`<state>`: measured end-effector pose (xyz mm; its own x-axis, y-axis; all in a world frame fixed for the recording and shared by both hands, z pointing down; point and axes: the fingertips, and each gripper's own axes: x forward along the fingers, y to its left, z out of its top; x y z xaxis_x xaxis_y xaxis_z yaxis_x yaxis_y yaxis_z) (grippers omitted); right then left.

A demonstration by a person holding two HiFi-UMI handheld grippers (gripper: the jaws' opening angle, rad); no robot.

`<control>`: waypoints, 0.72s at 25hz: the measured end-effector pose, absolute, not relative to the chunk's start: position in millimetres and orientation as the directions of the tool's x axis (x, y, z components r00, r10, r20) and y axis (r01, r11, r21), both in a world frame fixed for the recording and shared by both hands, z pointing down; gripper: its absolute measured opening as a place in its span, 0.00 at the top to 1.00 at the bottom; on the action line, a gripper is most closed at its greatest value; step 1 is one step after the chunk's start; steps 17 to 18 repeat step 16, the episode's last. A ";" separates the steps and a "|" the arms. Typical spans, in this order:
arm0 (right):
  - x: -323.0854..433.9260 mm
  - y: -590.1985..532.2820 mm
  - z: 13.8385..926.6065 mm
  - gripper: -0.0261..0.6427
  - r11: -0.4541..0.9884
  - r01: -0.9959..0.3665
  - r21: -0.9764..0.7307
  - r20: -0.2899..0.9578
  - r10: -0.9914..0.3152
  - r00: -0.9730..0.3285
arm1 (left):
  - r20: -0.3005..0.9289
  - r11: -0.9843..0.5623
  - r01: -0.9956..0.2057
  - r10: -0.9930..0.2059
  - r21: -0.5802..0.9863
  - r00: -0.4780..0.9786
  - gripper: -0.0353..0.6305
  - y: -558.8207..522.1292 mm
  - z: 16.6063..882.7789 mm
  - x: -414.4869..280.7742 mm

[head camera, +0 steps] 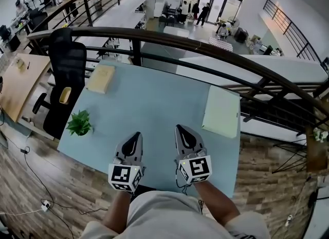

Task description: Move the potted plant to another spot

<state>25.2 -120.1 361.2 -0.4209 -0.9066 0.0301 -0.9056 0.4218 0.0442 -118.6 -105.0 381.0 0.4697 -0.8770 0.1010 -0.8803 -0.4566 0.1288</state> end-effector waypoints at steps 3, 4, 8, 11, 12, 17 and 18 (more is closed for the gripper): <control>25.9 -121.1 359.2 0.96 0.409 -0.908 0.091 0.028 -0.912 -0.408 | 0.101 -0.455 -0.880 -0.877 0.133 0.469 0.93 -105.8 382.1 -121.3; 24.3 -120.3 354.4 0.96 0.407 -0.905 0.127 0.020 -0.913 -0.408 | 0.102 -0.456 -0.880 -0.877 0.135 0.470 0.93 -106.1 382.8 -121.2; 15.0 -120.0 344.2 0.96 0.409 -0.893 0.187 0.009 -0.910 -0.415 | 0.104 -0.459 -0.879 -0.875 0.133 0.473 0.93 -108.9 384.9 -120.7; 17.2 -124.6 352.1 0.96 0.393 -0.902 0.177 0.026 -0.918 -0.395 | 0.104 -0.465 -0.876 -0.872 0.128 0.478 0.93 -111.7 386.3 -122.7; 17.4 -124.6 354.8 0.96 0.389 -0.905 0.174 0.034 -0.920 -0.389 | 0.104 -0.467 -0.875 -0.871 0.128 0.480 0.93 -112.5 386.6 -123.6; 11.5 -126.9 354.8 0.96 0.400 -0.903 0.159 0.040 -0.916 -0.399 | 0.101 -0.467 -0.876 -0.872 0.122 0.479 0.93 -119.0 386.5 -128.0; 11.5 -126.9 354.8 0.96 0.400 -0.903 0.159 0.040 -0.916 -0.399 | 0.101 -0.467 -0.876 -0.872 0.122 0.479 0.93 -119.0 386.5 -128.0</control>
